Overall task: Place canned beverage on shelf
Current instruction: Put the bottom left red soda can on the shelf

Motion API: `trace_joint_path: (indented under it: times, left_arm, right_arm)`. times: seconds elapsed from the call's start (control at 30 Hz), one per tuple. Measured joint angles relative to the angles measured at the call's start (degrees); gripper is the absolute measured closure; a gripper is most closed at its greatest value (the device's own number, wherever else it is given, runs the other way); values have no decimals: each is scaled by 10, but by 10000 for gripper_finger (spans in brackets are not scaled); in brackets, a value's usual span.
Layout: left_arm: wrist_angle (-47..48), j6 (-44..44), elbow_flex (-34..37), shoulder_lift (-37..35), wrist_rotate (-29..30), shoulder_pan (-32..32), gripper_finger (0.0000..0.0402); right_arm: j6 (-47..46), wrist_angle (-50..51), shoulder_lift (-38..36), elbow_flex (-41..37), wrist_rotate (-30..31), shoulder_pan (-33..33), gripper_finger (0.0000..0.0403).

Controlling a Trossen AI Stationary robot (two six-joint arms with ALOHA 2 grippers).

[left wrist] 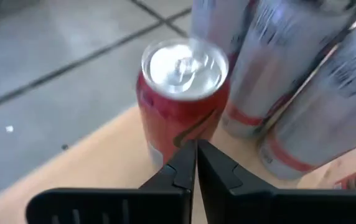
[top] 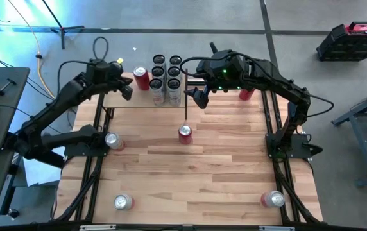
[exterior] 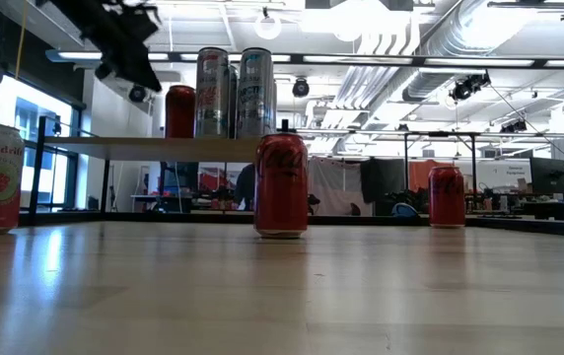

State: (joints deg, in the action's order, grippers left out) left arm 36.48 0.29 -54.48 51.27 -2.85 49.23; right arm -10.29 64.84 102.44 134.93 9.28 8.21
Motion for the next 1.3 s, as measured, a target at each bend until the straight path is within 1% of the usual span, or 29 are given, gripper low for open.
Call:
trace_joint_path:
  times: [0.1,0.17,0.3,0.37,0.47,0.53,0.7,0.97,1.1,1.23,1.3]
  left_arm:
    - [-17,-7,-6,-15,-16,0,374]
    - [-40,-34,-6,-14,-26,0,354]
    - [-77,-101,-6,10,-26,0,302]
    - [-79,-126,-5,24,-17,0,279]
    - [-76,-121,-6,35,-16,0,253]
    - [-72,-111,-5,35,-16,0,243]
    - [-72,-96,-5,31,-12,0,238]
    - [-73,-71,-5,32,64,3,239]
    - [-73,-55,-5,32,86,3,239]
    - [-79,-51,-5,32,91,3,239]
    - [-68,-51,-13,31,77,3,239]
  right_arm:
    - [1,0,0,0,1,0,54]
    - [2,0,0,0,6,0,54]
    - [7,0,0,0,22,0,54]
    - [11,0,0,0,22,0,54]
    - [8,0,0,0,22,0,54]
    - [1,0,0,0,21,0,54]
    - [-2,0,0,0,12,0,54]
    - [0,0,0,0,12,0,54]
    - [2,0,0,0,12,0,54]
    - [2,0,0,0,12,0,54]
    - [2,0,0,0,12,0,54]
